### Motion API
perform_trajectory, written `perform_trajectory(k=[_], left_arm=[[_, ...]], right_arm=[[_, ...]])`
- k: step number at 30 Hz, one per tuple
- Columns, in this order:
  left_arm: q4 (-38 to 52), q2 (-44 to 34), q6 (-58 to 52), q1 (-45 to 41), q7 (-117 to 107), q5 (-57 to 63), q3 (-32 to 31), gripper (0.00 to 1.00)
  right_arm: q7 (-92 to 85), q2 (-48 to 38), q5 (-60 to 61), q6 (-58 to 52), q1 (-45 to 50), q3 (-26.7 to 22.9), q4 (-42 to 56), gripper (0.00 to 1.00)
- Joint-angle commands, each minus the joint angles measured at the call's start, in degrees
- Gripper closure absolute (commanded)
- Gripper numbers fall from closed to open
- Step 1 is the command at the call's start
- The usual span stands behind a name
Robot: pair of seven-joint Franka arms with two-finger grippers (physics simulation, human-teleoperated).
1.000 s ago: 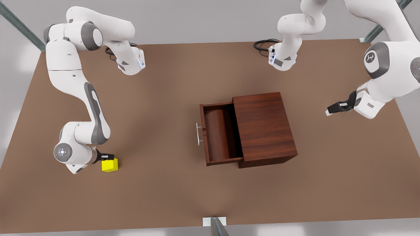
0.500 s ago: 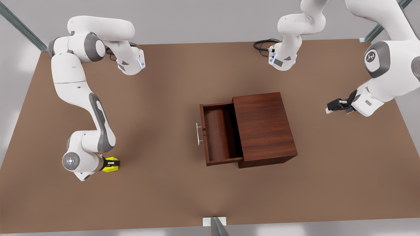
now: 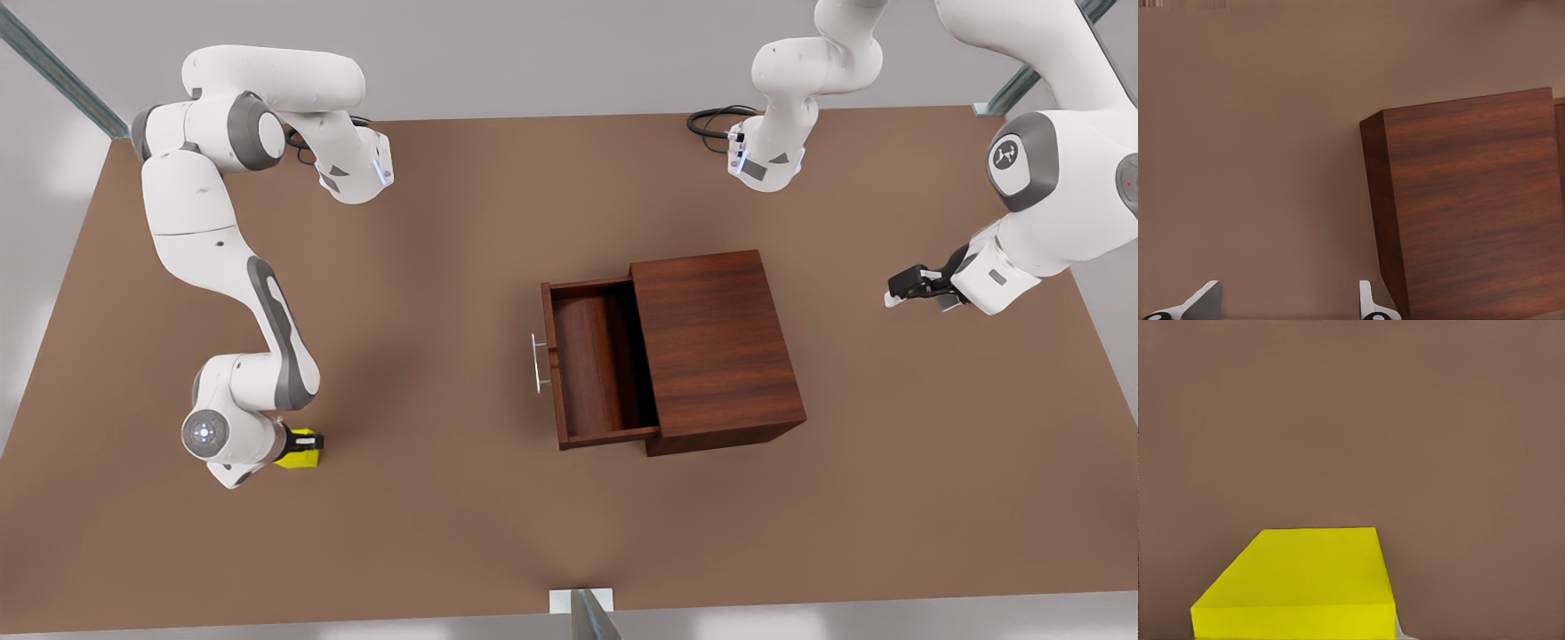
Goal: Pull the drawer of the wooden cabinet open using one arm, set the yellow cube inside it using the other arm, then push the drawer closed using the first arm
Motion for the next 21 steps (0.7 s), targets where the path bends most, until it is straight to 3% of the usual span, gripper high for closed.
perform_trajectory(k=[1,11,14,17,21], left_arm=[[0.03,-0.05,0.02,0.02,3.11,0.07,-0.01,0.00],[0.29,0.12,0.99,-0.15,3.11,0.07,-0.18,0.00],[0.29,0.12,1.42,-0.15,3.11,0.07,-0.18,0.00],[0.38,0.21,1.51,-0.15,3.11,0.06,-0.18,0.00],[0.29,0.12,1.51,-0.06,3.20,-0.02,-0.01,0.00]], right_arm=[[0.72,-0.65,-0.17,-0.43,0.05,0.21,0.04,0.38],[12.49,-11.37,2.12,-15.98,2.15,5.22,1.01,0.41],[22.94,-13.83,5.72,-20.64,7.59,5.66,2.94,0.40],[37.53,-13.75,6.43,-30.92,15.68,5.49,10.84,0.40],[55.82,-12.95,11.35,-34.09,24.47,5.66,17.71,0.40]])
